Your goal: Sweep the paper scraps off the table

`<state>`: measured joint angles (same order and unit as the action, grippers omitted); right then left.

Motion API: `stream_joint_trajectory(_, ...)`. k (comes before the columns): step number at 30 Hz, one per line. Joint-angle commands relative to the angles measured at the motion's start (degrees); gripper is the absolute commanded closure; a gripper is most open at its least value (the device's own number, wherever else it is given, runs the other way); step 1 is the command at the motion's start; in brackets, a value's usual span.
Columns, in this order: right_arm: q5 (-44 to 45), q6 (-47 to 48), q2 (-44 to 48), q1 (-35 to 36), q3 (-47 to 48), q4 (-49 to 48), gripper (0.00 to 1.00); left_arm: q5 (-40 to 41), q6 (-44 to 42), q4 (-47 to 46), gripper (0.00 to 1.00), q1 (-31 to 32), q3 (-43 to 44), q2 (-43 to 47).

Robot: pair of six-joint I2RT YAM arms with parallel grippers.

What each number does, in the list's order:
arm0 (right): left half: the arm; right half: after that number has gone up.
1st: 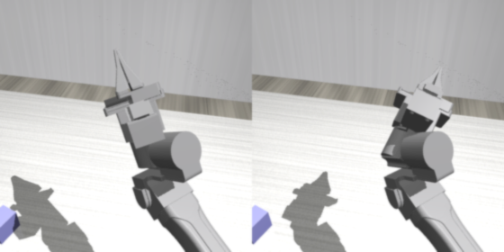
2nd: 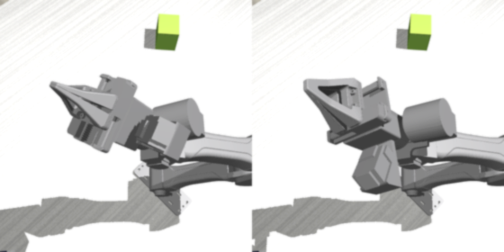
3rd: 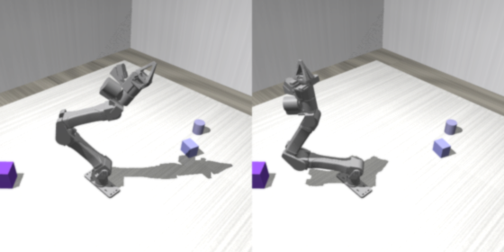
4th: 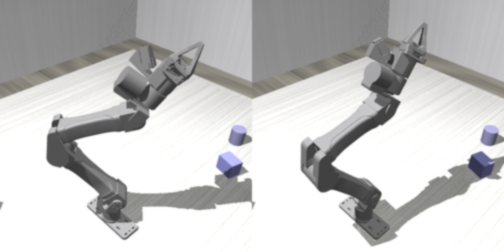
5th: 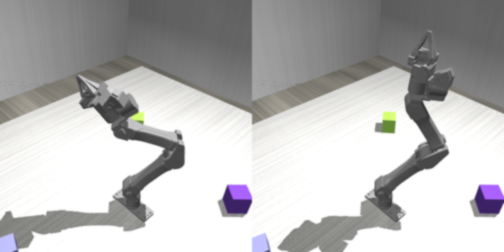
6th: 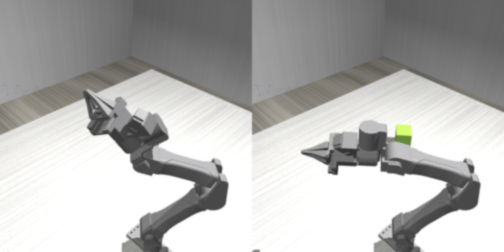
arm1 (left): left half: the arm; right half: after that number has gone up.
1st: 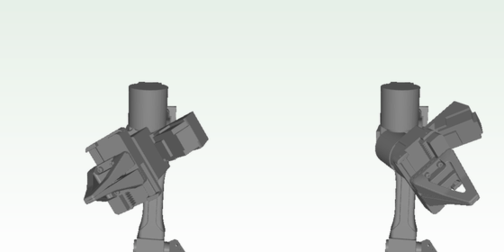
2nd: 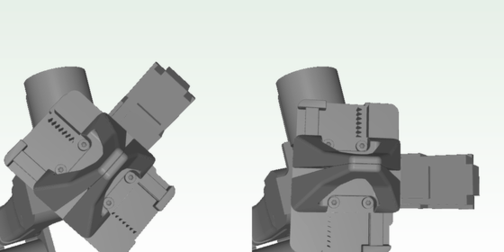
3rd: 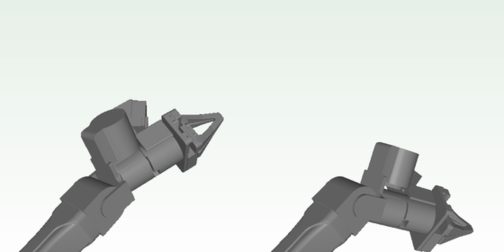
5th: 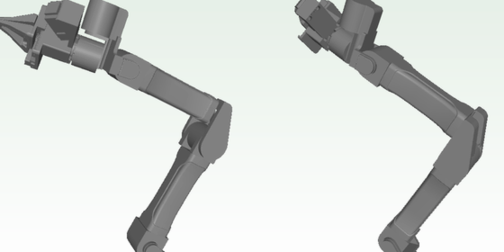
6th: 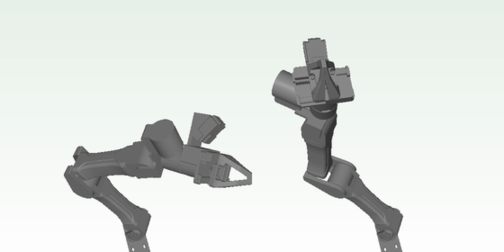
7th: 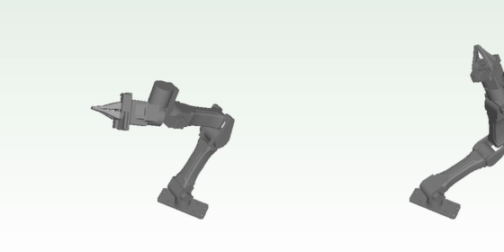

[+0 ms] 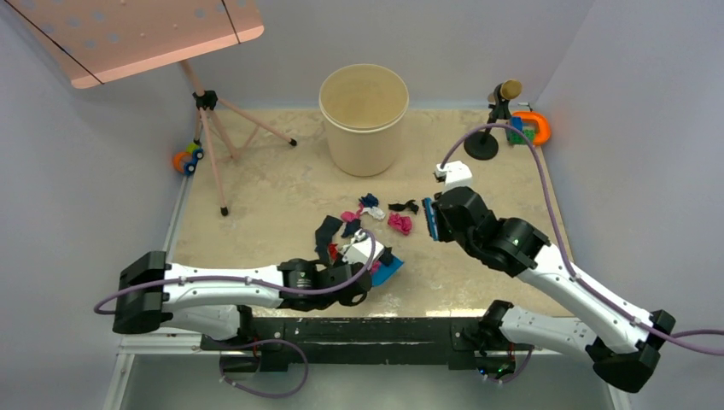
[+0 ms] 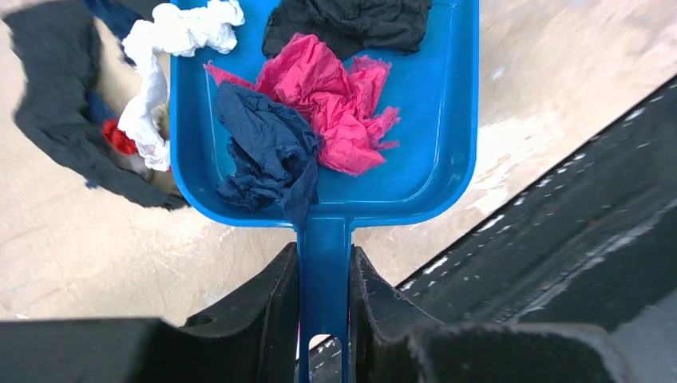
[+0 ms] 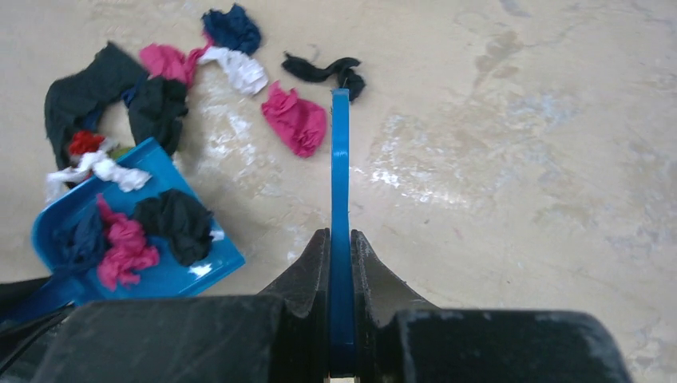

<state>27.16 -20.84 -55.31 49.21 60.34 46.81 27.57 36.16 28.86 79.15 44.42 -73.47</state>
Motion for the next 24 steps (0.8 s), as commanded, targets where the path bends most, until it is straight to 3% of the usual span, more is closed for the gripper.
stream_joint_trajectory(1,7.5,-5.8,5.2,-0.8,-1.9,0.8,1.0,2.5,-2.4,3.1,1.0,0.1,6.0,5.8)
stream_joint_trajectory(7,8.5,-8.5,7.7,-0.9,-3.0,1.4,1.0,4.5,-5.2,12.6,1.0,-2.5,16.0,2.9)
stream_joint_trajectory(13,9.6,-9.3,9.2,-0.9,-3.3,2.1,1.0,2.1,-7.7,12.8,1.0,-12.0,23.8,2.8)
stream_joint_trajectory(17,10.5,-8.6,9.1,-0.9,-2.6,2.2,1.0,2.1,-7.7,12.8,1.0,-18.2,34.0,-0.5)
stream_joint_trajectory(18,10.6,-8.2,8.8,-1.0,-2.5,2.0,1.0,-5.0,-16.4,14.9,1.0,-19.9,36.4,-1.7)
stream_joint_trajectory(19,10.8,-7.7,8.6,-1.0,-2.4,1.9,1.0,-8.4,-19.3,16.8,1.0,-22.0,38.9,-2.7)
stream_joint_trajectory(24,11.9,-6.5,7.3,-1.1,-2.1,1.9,1.0,-19.9,-20.6,19.5,1.0,-33.5,54.3,-10.6)
